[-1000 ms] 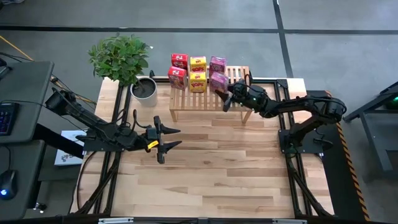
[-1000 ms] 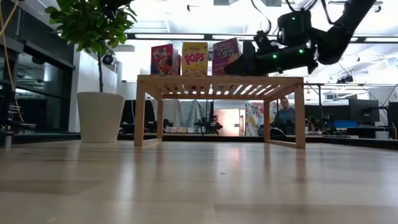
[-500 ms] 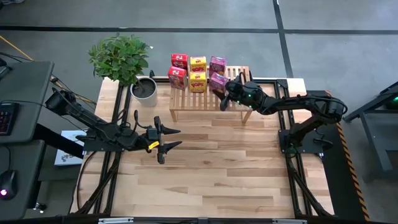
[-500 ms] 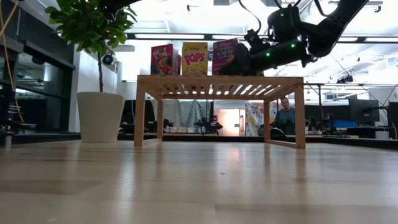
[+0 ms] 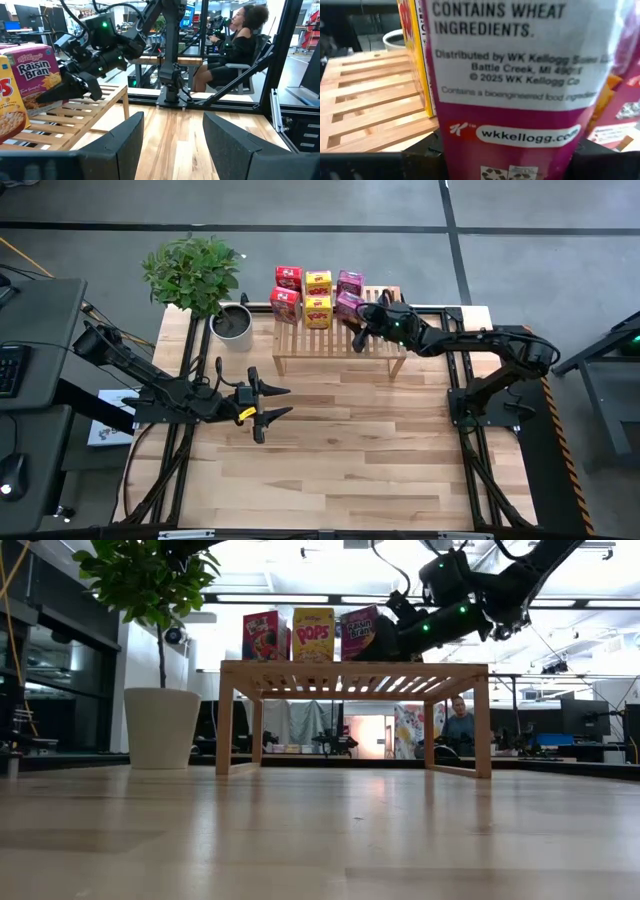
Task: Stack cereal on shelf
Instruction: Align the violet cereal box with the other violet cereal box on the shelf, then return to Home Position
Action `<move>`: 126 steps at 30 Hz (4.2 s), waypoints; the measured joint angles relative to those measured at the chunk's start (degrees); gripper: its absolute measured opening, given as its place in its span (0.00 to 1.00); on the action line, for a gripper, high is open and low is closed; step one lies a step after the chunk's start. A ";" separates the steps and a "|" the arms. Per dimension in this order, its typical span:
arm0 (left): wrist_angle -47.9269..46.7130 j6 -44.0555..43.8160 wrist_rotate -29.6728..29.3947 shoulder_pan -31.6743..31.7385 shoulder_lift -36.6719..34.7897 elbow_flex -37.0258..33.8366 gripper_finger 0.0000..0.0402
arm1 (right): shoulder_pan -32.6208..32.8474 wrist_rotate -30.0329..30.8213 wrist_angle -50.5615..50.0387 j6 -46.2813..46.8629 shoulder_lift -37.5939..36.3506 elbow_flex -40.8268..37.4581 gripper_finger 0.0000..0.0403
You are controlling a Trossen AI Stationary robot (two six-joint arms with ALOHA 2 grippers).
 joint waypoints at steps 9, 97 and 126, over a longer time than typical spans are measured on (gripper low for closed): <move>-0.09 -0.01 0.00 0.00 0.01 0.00 0.48 | 0.41 -3.06 -7.61 -3.73 0.00 3.75 0.47; -0.28 1.52 0.26 2.75 0.02 0.02 0.48 | -7.11 -19.63 -13.50 -6.88 -2.92 4.66 0.80; -0.22 1.46 0.24 3.80 0.02 0.02 0.48 | -12.37 -19.72 -46.90 -8.62 -22.07 3.93 0.87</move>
